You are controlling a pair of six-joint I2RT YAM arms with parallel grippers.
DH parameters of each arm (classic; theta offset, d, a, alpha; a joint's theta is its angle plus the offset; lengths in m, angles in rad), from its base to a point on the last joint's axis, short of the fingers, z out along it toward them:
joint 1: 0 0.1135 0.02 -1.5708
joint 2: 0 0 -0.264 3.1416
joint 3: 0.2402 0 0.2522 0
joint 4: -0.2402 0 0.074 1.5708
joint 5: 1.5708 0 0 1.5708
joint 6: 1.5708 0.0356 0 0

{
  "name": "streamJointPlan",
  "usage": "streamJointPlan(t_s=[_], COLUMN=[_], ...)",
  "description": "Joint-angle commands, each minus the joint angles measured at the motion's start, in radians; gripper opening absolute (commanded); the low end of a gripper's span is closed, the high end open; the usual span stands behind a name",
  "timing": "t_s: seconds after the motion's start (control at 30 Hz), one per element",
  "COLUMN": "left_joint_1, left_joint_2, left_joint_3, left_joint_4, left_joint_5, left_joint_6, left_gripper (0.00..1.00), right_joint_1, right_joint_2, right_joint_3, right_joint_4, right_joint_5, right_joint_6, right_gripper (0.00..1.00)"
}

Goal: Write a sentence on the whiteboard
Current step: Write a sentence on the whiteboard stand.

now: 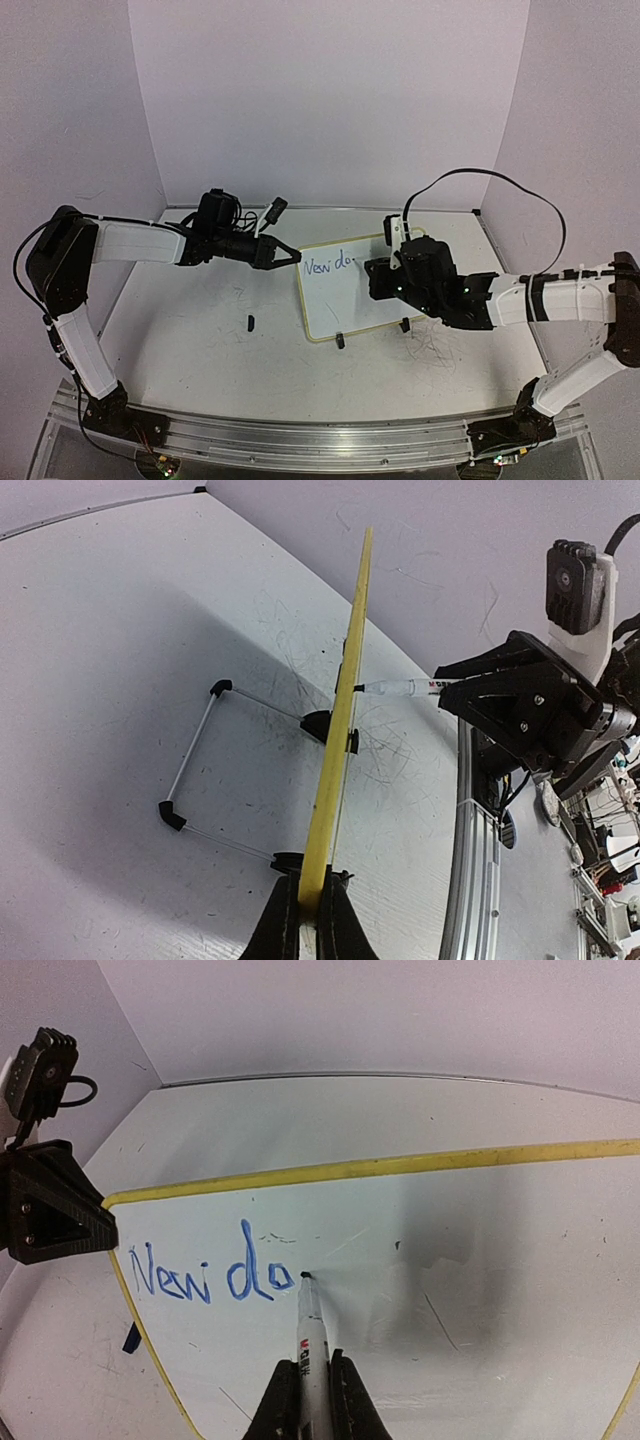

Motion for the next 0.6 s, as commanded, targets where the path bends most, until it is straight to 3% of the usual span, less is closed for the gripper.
streamJointPlan(t_s=[0.0, 0.57], left_joint_1=[0.001, 0.001], left_joint_2=[0.011, 0.007], left_joint_3=[0.004, 0.001], left_joint_4=[-0.064, -0.064], left_joint_5=[-0.011, -0.011], left_joint_6=[0.009, 0.009], left_gripper=[0.0, 0.0], right_joint_1=[0.011, 0.015], right_joint_2=[0.007, -0.033], right_joint_3=[0.022, -0.006], right_joint_4=[0.009, -0.02], right_joint_5=[0.025, 0.056], right_joint_6=[0.006, 0.033], right_gripper=[0.0, 0.0])
